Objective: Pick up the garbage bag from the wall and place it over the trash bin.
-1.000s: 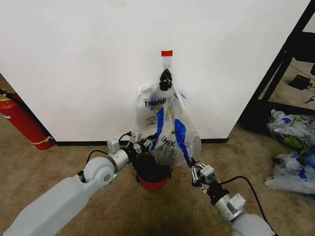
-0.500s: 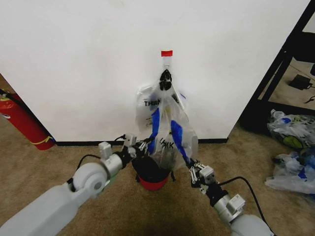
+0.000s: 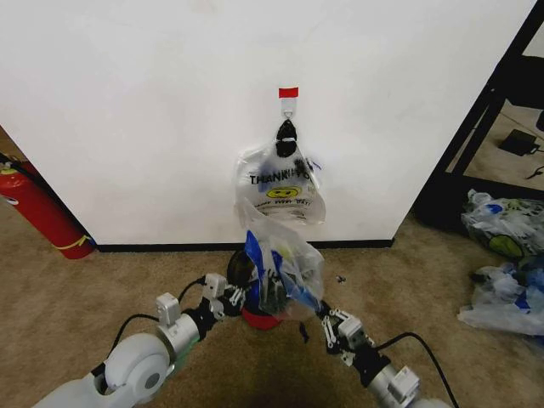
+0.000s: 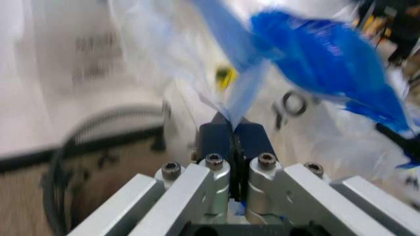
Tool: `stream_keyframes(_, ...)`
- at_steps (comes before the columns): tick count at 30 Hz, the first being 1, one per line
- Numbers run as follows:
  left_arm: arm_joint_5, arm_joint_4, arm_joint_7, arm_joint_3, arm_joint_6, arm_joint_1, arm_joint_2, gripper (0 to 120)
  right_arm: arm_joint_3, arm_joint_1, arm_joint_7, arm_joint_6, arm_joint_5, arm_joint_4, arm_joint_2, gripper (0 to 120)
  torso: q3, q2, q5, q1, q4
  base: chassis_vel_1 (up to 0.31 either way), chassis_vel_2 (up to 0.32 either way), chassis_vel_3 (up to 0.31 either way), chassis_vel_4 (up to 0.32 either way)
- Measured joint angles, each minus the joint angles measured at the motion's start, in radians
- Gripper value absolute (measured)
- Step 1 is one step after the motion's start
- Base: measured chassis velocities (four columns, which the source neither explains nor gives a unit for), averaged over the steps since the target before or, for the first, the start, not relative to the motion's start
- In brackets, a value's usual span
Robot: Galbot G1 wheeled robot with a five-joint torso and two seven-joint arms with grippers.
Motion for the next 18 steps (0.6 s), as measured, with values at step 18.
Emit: stream_keyframes(18,-0.051,0.02,-0.026,0.015,-0.009,-0.042,-0.01,0,-0.009,0.123,0.052,-0.091,0.24,-0.013,0.144,0,0.0,0.0,-0.0001,0.0,0.0004,0.0,0.0,0.0,0.0)
